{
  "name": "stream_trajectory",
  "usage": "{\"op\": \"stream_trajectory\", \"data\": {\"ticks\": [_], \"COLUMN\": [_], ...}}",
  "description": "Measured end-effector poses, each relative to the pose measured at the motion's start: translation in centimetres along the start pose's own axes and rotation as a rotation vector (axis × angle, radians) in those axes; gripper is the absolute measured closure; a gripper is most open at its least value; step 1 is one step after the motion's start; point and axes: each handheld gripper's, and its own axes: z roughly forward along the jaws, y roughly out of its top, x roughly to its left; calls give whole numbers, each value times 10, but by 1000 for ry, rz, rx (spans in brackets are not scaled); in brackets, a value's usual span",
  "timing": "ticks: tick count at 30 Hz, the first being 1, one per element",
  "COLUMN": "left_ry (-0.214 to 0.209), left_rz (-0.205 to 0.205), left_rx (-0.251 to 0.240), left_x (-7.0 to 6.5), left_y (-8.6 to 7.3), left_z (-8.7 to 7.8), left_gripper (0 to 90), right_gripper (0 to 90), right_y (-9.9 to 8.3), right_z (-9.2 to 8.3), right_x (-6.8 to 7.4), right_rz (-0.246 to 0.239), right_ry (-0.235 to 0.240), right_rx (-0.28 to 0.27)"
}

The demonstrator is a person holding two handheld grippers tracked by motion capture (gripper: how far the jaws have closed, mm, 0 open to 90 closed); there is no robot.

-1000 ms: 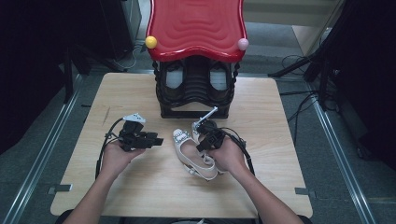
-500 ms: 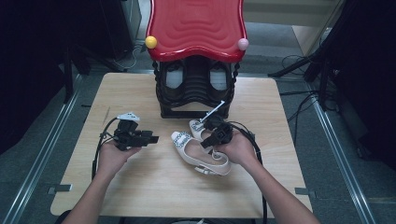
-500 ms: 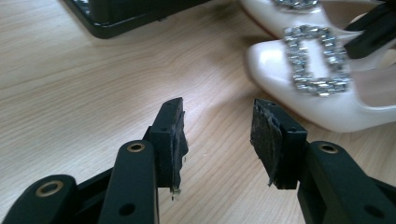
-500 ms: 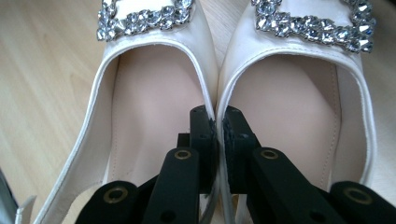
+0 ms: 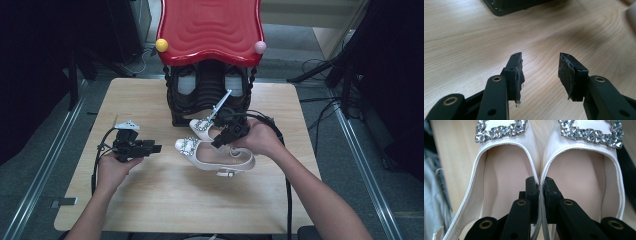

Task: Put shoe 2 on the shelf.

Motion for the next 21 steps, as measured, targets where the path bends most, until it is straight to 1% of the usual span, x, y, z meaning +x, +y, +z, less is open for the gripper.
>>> {"op": "stream_trajectory", "data": {"ticks": [2,5,6,8,9,11,13,17,20,21], "left_ry": [-2,7,8,7,11,13,16,16,18,19], "left_rz": [-6,-12,-10,-21,-23,-29,-25,-30,-36,-36], "left_rx": [1,-5,-2,-3,-3,-8,-8,-3,-6,-6], "left_x": [1,2,3,4,4,5,5,5,5,6], "left_y": [-2,-4,-5,-7,-8,-9,-10,-12,-13,-13], "left_z": [-2,-5,-6,-7,-8,-9,-11,-11,-11,-11], "left_gripper": [545,545,545,545,545,545,545,545,545,545], "right_gripper": [859,859,859,859,858,858,857,857,857,858], "right_y": [9,20,23,29,32,37,41,50,56,58], "right_z": [-5,-16,-21,-32,-38,-50,-62,-87,-108,-115], "right_x": [0,1,1,4,5,8,10,16,17,17], "right_rz": [-31,-66,-81,-108,-131,-152,-165,-179,-167,-154], "right_ry": [14,30,40,55,57,69,86,86,93,95], "right_rx": [10,0,-14,-34,-48,-76,-93,-144,-197,-220]}}
